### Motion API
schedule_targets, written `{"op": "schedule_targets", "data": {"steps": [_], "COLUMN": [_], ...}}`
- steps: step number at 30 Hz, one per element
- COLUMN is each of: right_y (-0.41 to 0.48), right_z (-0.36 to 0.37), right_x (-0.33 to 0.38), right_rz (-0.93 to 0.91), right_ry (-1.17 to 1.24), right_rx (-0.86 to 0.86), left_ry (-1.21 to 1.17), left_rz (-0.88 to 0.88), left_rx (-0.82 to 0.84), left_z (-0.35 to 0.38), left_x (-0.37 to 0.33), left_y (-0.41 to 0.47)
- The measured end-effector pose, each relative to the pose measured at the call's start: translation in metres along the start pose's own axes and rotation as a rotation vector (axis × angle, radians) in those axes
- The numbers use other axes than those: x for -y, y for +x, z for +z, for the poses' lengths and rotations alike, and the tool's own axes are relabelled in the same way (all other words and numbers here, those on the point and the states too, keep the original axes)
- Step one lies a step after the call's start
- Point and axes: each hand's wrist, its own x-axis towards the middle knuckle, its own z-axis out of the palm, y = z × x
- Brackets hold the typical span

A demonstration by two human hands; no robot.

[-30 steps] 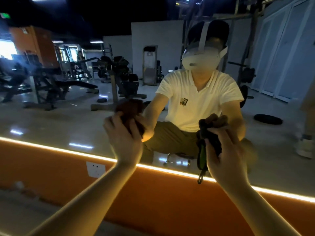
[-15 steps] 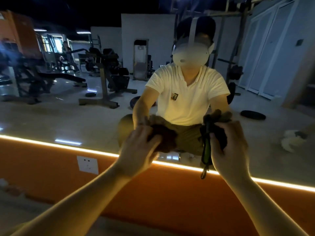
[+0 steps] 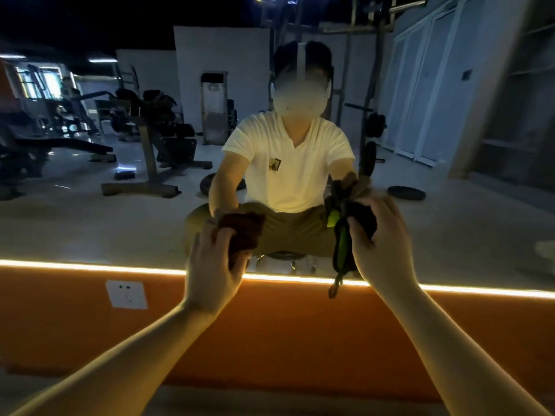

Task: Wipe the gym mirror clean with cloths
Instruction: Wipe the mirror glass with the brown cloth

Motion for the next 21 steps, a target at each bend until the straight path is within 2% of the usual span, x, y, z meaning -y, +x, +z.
{"op": "schedule_targets", "data": {"steps": [4,9,13,16,18,21], "right_y": [-0.007,-0.001,-0.005,-0.002,0.003,0.009], "right_z": [-0.032,-0.076,-0.097,-0.103,-0.101,-0.093], "right_x": [-0.048,-0.092,-0.1,-0.1,-0.099,-0.099], "right_rz": [0.068,0.266,0.288,0.244,0.219,0.166], "right_ry": [-0.145,-0.08,-0.065,-0.082,-0.069,-0.064], "right_rx": [0.087,-0.04,-0.052,-0.069,-0.071,-0.096], "left_ry": [-0.029,-0.036,-0.043,-0.008,0.014,0.116], "left_rz": [0.07,0.263,0.446,0.537,0.545,0.396], "left_rx": [0.045,0.079,0.187,0.198,0.165,0.021], "left_z": [0.041,0.093,0.142,0.148,0.129,0.083], "left_x": [-0.048,-0.126,-0.178,-0.188,-0.177,-0.139], "left_y": [-0.003,-0.012,-0.032,-0.035,-0.022,0.009]}}
